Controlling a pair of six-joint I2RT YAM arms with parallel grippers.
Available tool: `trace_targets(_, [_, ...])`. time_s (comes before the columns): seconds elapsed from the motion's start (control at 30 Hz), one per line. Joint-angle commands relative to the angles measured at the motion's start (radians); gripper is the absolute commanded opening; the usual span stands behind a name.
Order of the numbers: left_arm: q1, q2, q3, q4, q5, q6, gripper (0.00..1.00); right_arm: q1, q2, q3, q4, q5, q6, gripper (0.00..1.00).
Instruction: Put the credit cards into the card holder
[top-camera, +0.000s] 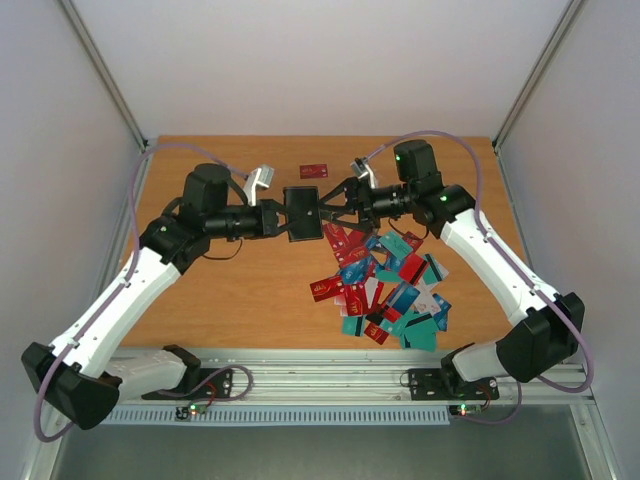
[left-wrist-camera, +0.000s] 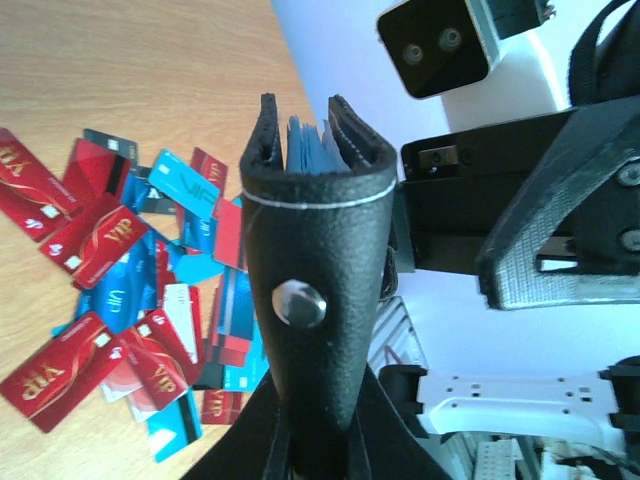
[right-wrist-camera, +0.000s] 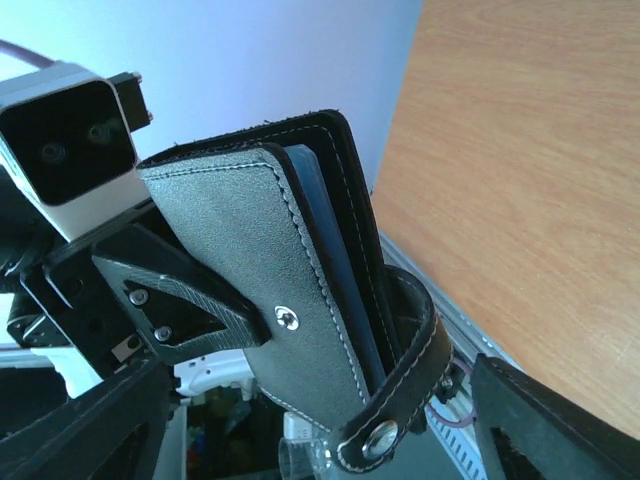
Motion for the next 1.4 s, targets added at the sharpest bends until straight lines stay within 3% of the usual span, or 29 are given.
trace_targets(0.0, [0.005,-0.017,-0.016,0.148,0.072,-0.089,0.0,0.001,0.0,-0.006,0.049,-0.058,0.023,0.8])
trace_targets(0.23, [0.006,-0.015,-0.02,0.22,0.104,-0.148,0.0,-0.007,-0.029,-0.008,-0.028,-0.055,-0.032,0.56])
trace_targets(0.33, [0.005,-0.017,-0.031,0.254,0.116,-0.167,0.0,-0.027,-0.048,-0.017,-0.05,-0.065,-0.038,0.51])
trace_targets(0.57, [0.005,-0.018,-0.101,0.436,0.173,-0.294,0.0,-0.081,-0.077,-0.056,-0.016,-0.14,-0.024,0.46])
trace_targets(0.97, [0.005,0.005,-0.111,0.582,0.256,-0.388,0.0,-0.082,-0.093,-0.092,0.067,-0.172,0.031,0.36])
trace_targets(1.37, [0.004,-0.003,-0.12,0.613,0.288,-0.408,0.0,-0.122,-0.116,-0.117,0.156,-0.213,0.098,0.34])
